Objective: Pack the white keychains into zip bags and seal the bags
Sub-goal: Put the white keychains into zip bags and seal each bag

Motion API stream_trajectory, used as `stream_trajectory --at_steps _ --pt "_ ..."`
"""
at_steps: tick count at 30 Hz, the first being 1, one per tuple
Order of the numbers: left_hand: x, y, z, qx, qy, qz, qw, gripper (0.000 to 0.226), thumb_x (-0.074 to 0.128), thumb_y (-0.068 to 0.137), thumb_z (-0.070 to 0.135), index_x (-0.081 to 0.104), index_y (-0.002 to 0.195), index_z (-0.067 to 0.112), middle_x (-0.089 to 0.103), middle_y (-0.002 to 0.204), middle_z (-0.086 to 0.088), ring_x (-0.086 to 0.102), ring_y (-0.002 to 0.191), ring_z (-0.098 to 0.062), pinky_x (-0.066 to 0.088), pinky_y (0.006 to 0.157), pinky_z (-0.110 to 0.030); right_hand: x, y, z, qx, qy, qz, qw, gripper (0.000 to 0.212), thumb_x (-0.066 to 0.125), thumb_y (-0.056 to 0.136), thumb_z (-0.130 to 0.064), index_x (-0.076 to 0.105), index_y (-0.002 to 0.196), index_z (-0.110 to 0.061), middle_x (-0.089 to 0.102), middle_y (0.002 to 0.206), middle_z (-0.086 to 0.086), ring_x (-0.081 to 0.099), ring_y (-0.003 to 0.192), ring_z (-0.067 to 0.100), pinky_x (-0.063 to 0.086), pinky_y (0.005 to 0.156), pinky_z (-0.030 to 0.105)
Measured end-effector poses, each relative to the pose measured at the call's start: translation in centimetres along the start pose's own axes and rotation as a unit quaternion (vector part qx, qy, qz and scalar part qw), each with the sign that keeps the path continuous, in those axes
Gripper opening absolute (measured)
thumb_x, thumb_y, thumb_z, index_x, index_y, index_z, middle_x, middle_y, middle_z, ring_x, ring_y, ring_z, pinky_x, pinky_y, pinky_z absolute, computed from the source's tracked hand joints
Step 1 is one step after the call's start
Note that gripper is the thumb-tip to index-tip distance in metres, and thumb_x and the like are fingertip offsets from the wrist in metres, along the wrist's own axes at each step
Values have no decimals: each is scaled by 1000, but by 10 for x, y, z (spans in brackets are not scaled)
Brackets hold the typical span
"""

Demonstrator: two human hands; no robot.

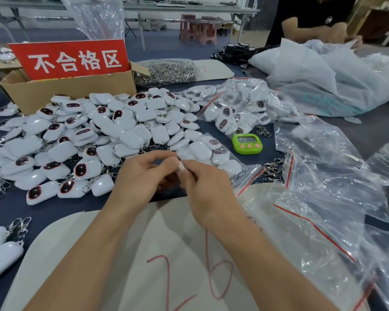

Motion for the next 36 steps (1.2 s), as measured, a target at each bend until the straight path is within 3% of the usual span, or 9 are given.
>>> stream_trajectory --at_steps 3,7,10,12,15,20,25,30,36 --pt "-3 0 3 45 28 -6 999 18 77 88 19 83 85 36 76 76 9 65 70 -1 52 70 -14 -5 1 1 35 47 17 998 26 54 103 -19 65 85 -4 71 66 6 66 59 4 52 62 26" --pt "-6 0 4 15 9 -6 1000 9 79 85 18 84 87 26 78 93 0 74 96 -23 56 95 -47 -6 -2 -1 48 124 -3 991 26 55 103 -18 70 87 -6 69 58 2 68 55 13 58 61 32" --pt "-5 -2 6 18 13 21 1000 9 81 83 17 84 83 26 77 93 -1 73 99 -29 55 99 -50 -4 -2 1 44 119 21 992 20 59 100 -21 73 87 -16 69 59 -4 71 62 16 61 73 45" --pt "-4 -3 5 12 8 47 999 10 82 82 18 84 81 28 78 86 4 74 90 -15 57 91 -34 -7 -4 -1 13 74 77 994 5 66 93 -22 68 97 -25 72 75 -16 69 73 8 58 80 41" --pt "-1 -3 4 18 -12 79 997 12 82 81 22 83 74 31 70 62 16 61 59 5 47 61 -8 -1 -13 -8 -38 -17 84 996 48 72 83 -29 53 126 -42 68 98 -17 61 91 8 50 79 27" --pt "4 -4 3 26 -8 66 997 18 85 78 32 80 62 26 57 51 17 51 49 3 40 52 -7 3 -13 -10 -61 -89 67 992 49 55 98 -28 51 147 -21 69 127 3 59 109 23 36 83 28" --pt "14 -9 8 79 7 85 993 32 83 63 59 80 67 28 62 58 13 50 57 -1 43 60 -12 -29 -2 -5 -15 -12 104 994 21 51 102 -27 64 91 -15 66 67 6 60 70 31 50 68 43" --pt "60 -39 8 179 214 47 959 26 75 66 59 75 86 43 66 79 16 61 72 -2 50 67 -25 -110 4 21 67 47 304 949 14 83 81 -32 73 72 -29 66 55 -8 49 41 3 41 45 21" --pt "92 -42 -7 218 432 38 874 32 64 78 64 65 82 32 57 80 14 55 79 -6 43 63 -28 -104 11 36 158 273 200 928 18 75 88 -3 73 73 -14 57 47 2 47 36 12 37 38 20"
Point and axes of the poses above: each hand's wrist, its own y-axis towards the middle knuckle, its own x-axis out of the palm, z = x × y, the point moved 3 cm from there along y, towards the middle knuckle
